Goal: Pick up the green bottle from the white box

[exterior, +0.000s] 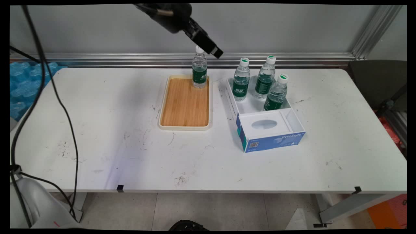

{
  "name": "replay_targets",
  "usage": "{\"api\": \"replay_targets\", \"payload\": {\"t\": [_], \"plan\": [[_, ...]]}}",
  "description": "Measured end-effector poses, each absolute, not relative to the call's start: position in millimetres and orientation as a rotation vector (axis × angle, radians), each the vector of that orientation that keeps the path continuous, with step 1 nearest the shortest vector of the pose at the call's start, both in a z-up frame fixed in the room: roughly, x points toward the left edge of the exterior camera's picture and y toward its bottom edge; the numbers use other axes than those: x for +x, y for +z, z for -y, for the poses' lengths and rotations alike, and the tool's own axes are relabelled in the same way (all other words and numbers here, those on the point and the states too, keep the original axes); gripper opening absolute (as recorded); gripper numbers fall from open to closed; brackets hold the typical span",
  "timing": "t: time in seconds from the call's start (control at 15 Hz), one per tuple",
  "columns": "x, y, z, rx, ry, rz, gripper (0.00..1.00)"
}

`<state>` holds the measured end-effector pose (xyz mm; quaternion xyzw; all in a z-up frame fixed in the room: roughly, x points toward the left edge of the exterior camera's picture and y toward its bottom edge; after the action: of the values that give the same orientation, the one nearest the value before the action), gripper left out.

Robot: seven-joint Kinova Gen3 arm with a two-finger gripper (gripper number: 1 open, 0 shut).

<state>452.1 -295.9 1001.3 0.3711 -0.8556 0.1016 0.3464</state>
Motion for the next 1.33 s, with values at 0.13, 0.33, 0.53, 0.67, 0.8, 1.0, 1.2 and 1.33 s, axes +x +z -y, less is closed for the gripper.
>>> {"api": "replay_targets", "payload": {"t": [0.13, 0.33, 0.53, 0.67, 0.8, 1.0, 1.2, 1.33], "plan": [[447.2, 983.3, 307.5, 0.994, 0.291, 2.219, 1.00], [436.8, 955.4, 326.4, 1.019, 0.322, 2.221, 1.00], [422.7, 928.4, 346.1, 1.029, 0.344, 2.223, 1.00], [414.6, 913.8, 356.6, 1.031, 0.354, 2.226, 1.00], [404.7, 896.6, 369.3, 1.030, 0.362, 2.231, 1.00], [392.2, 870.8, 388.6, 1.033, 0.373, 2.238, 1.00], [382.0, 850.4, 404.5, 1.034, 0.378, 2.242, 1.00], [375.3, 837.7, 415.0, 1.034, 0.381, 2.243, 1.00]]}}
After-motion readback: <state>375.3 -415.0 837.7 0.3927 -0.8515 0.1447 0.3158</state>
